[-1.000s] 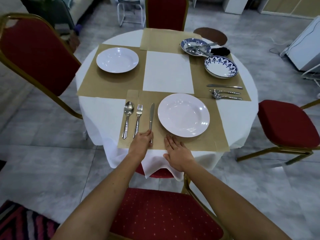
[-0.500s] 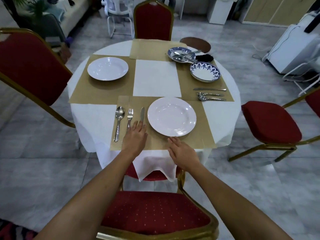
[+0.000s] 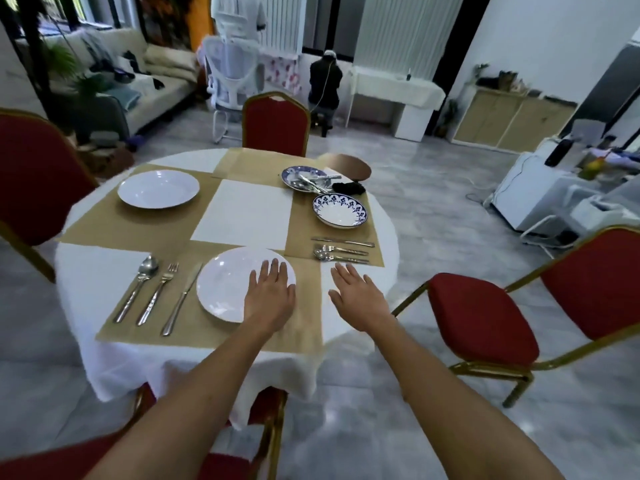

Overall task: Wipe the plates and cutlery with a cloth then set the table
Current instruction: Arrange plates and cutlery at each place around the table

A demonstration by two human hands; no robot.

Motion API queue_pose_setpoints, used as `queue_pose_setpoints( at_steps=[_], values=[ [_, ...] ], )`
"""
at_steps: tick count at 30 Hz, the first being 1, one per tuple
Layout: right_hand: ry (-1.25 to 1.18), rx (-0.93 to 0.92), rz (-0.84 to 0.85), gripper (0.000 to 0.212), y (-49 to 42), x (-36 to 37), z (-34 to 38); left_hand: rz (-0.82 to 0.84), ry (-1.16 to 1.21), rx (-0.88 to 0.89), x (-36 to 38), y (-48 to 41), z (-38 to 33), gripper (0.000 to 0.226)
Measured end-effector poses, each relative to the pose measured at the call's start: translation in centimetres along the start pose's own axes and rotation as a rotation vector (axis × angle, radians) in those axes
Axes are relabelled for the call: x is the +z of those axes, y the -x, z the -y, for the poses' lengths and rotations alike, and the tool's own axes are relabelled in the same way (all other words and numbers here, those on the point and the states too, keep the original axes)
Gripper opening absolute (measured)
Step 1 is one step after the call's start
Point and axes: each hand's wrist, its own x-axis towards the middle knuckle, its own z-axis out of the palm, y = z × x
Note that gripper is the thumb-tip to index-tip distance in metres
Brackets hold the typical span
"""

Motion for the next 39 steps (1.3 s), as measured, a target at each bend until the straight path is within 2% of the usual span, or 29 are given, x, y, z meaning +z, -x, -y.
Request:
queue_pose_setpoints(
  at_steps=[6,15,18,22,28,39],
  values=[
    [0.021,-0.021,0.005,0.056,-0.5,-1.0,-7.1,0.006,-0.017,-0.075,0.1,-1.2,-6.8,0.055],
    [-0.063,-0.015,0.028,0.06,-7.0,-1.4,-13.9,-0.008,-0.068,-0.122,2.2,-8.1,-10.7,0.054],
    [-0.052,-0.038,0.005,0.06,-12.0,-1.3,-16.5,-0.035,-0.067,-0.162,2.8,-13.2,-11.2,0.061],
    [-0.057,-0.05,-0.017,0.059,-20.0,-1.4,-19.5,-0.019,-0.033,-0.195,3.5,-20.8,-11.7,0.054],
    [-0.021,-0.151,0.05,0.057,-30.8,-1.6,-22.9,0.013,0.034,-0.315,4.8,-30.4,-11.4,0.053],
    [-0.166,-0.292,-0.005,0.047,-44.1,-1.0,-23.1,-0.057,0.104,-0.473,5.4,-37.2,-9.1,0.039]
  ],
)
